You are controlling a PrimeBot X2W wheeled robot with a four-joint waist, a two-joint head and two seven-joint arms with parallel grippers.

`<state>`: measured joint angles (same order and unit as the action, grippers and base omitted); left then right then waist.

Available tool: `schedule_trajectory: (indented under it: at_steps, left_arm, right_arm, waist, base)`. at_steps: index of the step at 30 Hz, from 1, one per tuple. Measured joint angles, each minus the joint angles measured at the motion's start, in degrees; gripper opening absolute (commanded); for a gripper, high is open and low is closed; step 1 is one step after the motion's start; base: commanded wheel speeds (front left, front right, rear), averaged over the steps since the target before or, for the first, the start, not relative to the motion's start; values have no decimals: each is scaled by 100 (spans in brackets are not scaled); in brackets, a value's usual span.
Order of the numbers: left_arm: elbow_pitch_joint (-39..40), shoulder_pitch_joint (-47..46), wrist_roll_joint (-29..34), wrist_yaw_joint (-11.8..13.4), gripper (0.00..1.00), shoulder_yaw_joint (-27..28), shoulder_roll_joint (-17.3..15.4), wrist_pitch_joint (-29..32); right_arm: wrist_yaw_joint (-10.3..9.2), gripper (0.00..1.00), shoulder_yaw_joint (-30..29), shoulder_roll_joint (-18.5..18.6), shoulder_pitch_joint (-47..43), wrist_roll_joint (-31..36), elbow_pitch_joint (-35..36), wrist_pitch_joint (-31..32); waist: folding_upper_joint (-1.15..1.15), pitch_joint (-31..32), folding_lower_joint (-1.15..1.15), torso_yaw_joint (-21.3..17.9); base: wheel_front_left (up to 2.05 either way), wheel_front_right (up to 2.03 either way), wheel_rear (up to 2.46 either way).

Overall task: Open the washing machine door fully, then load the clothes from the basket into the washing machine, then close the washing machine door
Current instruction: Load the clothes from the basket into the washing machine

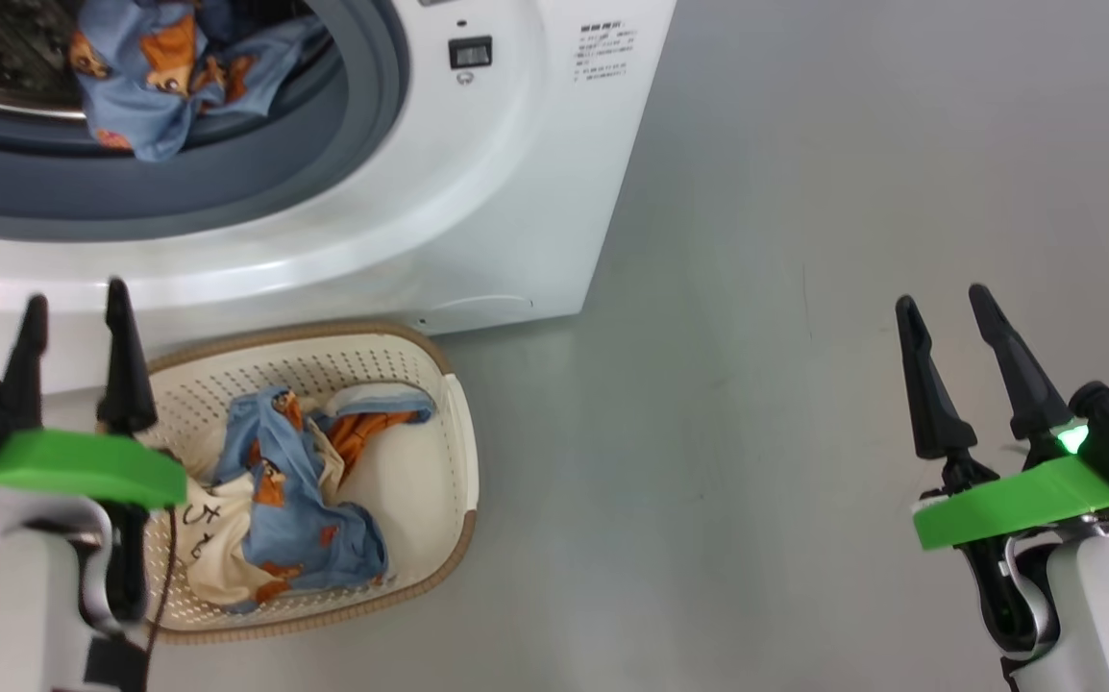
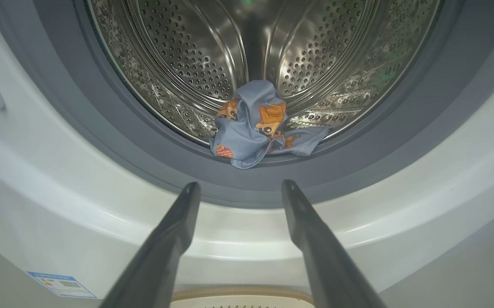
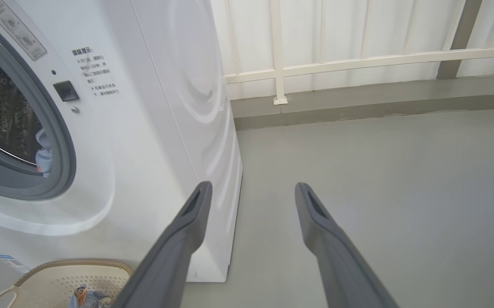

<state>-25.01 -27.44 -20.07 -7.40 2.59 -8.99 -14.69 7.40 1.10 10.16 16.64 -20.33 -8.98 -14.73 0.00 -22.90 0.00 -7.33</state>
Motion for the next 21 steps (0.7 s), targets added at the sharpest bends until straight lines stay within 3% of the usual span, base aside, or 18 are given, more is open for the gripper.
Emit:
schedule_trajectory:
  at_steps: [21]
  left_arm:
    - [893,1774,114,0,100,264,290,0]
  right_arm:
    - [0,100,-269,133,-998,0,-43,0]
  waist:
    - [0,1003,0,233]
  base:
    - [0,0,0]
